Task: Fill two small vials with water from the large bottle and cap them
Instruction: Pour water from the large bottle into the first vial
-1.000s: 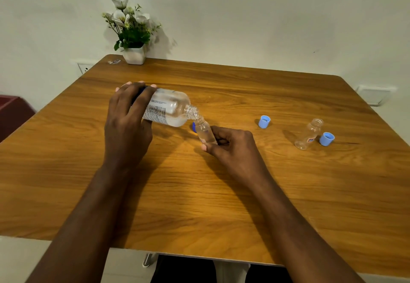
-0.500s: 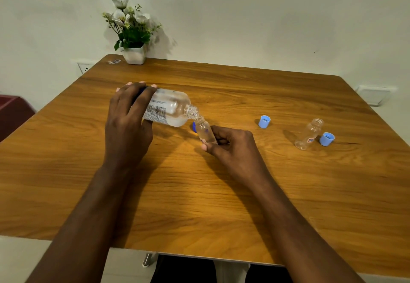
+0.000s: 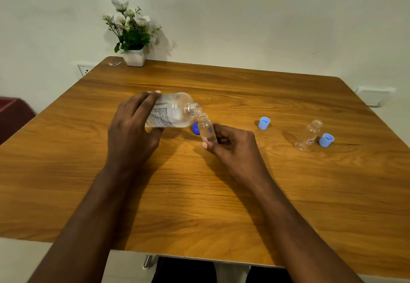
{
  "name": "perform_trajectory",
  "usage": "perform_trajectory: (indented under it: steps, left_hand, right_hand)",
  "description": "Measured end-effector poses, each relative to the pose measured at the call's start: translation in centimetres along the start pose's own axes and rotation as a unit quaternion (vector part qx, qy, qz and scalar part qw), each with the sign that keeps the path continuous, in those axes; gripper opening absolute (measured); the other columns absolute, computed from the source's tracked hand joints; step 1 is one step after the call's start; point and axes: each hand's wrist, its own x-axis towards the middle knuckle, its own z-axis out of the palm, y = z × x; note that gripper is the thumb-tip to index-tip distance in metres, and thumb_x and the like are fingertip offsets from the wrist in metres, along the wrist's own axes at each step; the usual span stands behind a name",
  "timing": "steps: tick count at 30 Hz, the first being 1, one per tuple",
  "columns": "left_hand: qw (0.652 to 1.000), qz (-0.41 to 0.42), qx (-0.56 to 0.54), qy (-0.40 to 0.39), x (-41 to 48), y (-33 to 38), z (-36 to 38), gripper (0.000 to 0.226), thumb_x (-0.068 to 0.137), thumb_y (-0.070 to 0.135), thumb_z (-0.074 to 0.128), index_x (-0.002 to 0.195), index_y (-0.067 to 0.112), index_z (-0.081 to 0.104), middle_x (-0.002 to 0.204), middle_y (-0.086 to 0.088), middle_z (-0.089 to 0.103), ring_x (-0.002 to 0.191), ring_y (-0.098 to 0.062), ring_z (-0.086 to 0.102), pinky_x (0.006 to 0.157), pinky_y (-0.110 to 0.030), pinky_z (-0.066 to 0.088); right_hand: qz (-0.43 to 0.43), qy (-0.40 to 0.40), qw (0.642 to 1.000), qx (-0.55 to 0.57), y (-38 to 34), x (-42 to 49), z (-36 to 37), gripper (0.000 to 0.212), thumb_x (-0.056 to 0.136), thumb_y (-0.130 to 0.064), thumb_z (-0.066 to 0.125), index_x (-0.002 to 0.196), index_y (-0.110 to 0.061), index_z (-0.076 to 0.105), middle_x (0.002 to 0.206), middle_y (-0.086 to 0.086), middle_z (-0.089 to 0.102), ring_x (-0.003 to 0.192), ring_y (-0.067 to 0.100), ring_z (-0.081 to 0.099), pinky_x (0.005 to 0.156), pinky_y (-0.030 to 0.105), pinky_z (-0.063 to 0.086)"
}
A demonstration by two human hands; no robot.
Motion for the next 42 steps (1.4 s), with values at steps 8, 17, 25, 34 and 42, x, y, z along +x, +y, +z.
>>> perform_trajectory:
  steps: [8, 17, 25, 34, 42]
  left_hand:
    - [0.998, -0.015, -0.034, -0.046, -0.1, 0.8, -0.1, 0.069, 0.075, 0.026, 0.077, 0.135, 0.01, 0.048, 0.126, -0.012, 0.057, 0.111, -0.03, 0.054, 0.085, -0.041, 0.048]
    - [0.993, -0.052, -0.083, -0.062, -0.1, 1.4, 0.5, 0.078, 0.07, 0.029, 0.084, 0.135, 0.008, 0.046, 0.124, -0.01, 0.059, 0.11, -0.026, 0.056, 0.083, -0.035, 0.047]
    - [0.962, -0.18, -0.203, -0.038, -0.1, 0.8, 1.3, 0.076, 0.067, 0.037, 0.084, 0.132, 0.03, 0.044, 0.123, 0.012, 0.058, 0.109, -0.006, 0.057, 0.089, -0.037, 0.053]
    - [0.946, -0.23, -0.225, -0.039, -0.3, 1.1, 1.1, 0.084, 0.069, 0.041, 0.082, 0.139, 0.032, 0.036, 0.128, 0.014, 0.055, 0.11, 0.005, 0.053, 0.087, -0.024, 0.05]
    - [0.966, -0.222, -0.101, 0.09, -1.7, 4.8, 0.0, 0.076, 0.075, 0.03, 0.079, 0.135, 0.02, 0.034, 0.136, -0.011, 0.039, 0.123, -0.027, 0.042, 0.091, -0.047, 0.048]
  right_hand:
    - [0.005, 0.017, 0.999, 0.026, 0.1, 0.2, 0.3, 0.031, 0.082, -0.019, 0.075, 0.112, -0.024, 0.072, 0.096, -0.018, 0.075, 0.092, 0.003, 0.07, 0.085, 0.035, 0.058]
    - [0.012, 0.037, 0.999, 0.016, 0.2, 0.4, 0.5, 0.035, 0.08, -0.026, 0.076, 0.115, -0.026, 0.07, 0.105, -0.009, 0.076, 0.097, 0.003, 0.07, 0.088, 0.036, 0.058]
    - [0.042, 0.05, 0.998, -0.02, 0.6, 0.6, 0.4, 0.034, 0.082, -0.027, 0.077, 0.114, -0.023, 0.068, 0.105, -0.006, 0.075, 0.098, 0.005, 0.069, 0.088, 0.039, 0.058]
    - [0.076, 0.101, 0.991, -0.035, 1.9, 1.6, 0.1, 0.031, 0.082, -0.022, 0.077, 0.112, -0.017, 0.07, 0.105, -0.004, 0.075, 0.097, 0.011, 0.069, 0.088, 0.042, 0.057]
    - [0.076, 0.14, 0.983, -0.088, 2.6, 3.7, 0.1, 0.03, 0.079, -0.02, 0.078, 0.107, -0.012, 0.073, 0.101, 0.003, 0.073, 0.089, 0.019, 0.064, 0.081, 0.038, 0.052]
